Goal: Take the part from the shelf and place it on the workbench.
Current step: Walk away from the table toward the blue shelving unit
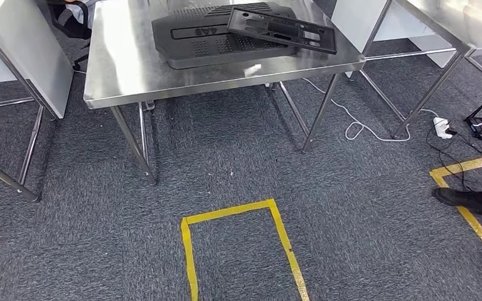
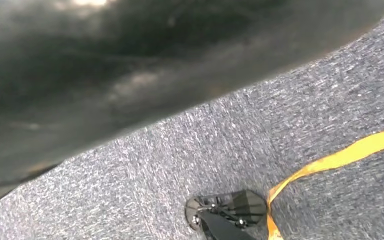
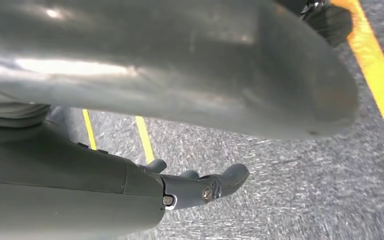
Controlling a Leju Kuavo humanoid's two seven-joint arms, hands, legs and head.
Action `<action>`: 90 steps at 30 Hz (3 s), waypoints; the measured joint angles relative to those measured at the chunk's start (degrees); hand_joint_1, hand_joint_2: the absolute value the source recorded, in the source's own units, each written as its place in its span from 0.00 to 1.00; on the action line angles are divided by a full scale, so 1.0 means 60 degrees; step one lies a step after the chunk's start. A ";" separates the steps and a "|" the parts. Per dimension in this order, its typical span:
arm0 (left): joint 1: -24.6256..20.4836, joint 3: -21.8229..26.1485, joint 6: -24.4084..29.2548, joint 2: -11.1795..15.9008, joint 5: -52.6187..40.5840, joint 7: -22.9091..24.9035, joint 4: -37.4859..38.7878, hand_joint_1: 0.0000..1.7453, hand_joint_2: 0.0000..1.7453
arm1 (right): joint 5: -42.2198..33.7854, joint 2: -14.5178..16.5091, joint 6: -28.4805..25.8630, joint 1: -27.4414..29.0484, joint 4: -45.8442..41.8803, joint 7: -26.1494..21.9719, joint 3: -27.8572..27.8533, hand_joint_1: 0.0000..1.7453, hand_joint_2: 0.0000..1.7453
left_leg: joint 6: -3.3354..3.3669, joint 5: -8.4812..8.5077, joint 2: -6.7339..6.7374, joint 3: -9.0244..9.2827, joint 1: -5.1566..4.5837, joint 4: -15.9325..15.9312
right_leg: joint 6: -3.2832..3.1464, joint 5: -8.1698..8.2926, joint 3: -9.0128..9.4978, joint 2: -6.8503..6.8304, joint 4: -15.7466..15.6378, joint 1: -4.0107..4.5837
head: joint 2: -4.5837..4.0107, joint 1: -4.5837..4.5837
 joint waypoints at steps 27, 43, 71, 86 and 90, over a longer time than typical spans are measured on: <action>0.0005 0.0153 -0.0261 -0.0009 0.0142 -0.0199 -0.0002 0.00 0.00 | 0.0513 -0.0057 0.0261 0.0004 0.0011 -0.0114 0.0685 0.00 0.00 | -0.0038 -0.0077 0.0043 0.0199 -0.0013 -0.0126 | -0.0090 -0.0072 0.0246 -0.0007 -0.0054 0.0040 | 0.0000 0.0028; 0.0009 0.0158 -0.0378 -0.0029 0.0127 -0.0225 0.0000 0.00 0.00 | 0.0626 -0.0073 0.0395 -0.0006 0.0011 -0.0190 0.0846 0.00 0.00 | -0.0487 -0.0446 0.0165 -0.0465 -0.0002 0.0786 | -0.0386 0.0153 0.1053 0.0010 -0.0960 -0.0037 | 0.0000 -0.0011; 0.0016 0.0186 -0.0279 -0.0113 0.0084 -0.0372 0.0000 0.00 0.00 | 0.0607 -0.0015 0.0446 0.0033 0.0025 -0.0129 0.0859 0.00 0.00 | -0.0488 0.0030 0.0919 0.0131 0.0018 -0.0173 | -0.0119 0.0193 0.0851 -0.0277 -0.0897 -0.0018 | 0.0000 0.0056; 0.0066 0.0225 0.0118 -0.0107 0.0070 -0.0503 0.0006 0.00 0.00 | 0.0636 0.0030 0.0453 0.0054 0.0026 -0.0132 0.0859 0.00 0.00 | -0.0323 -0.0111 -0.0473 0.0072 0.0097 0.0038 | 0.0004 0.0289 0.0461 0.1063 -0.0654 -0.0054 | 0.0000 -0.0034; 0.0065 0.0226 0.0125 -0.0109 0.0056 -0.0511 0.0004 0.00 0.00 | 0.0659 0.0055 0.0453 0.0041 0.0025 -0.0136 0.0859 0.00 0.00 | -0.0113 -0.0057 0.0037 0.0040 0.0099 -0.0020 | -0.0053 -0.0520 -0.0451 0.0182 0.1102 -0.0026 | 0.0000 0.0057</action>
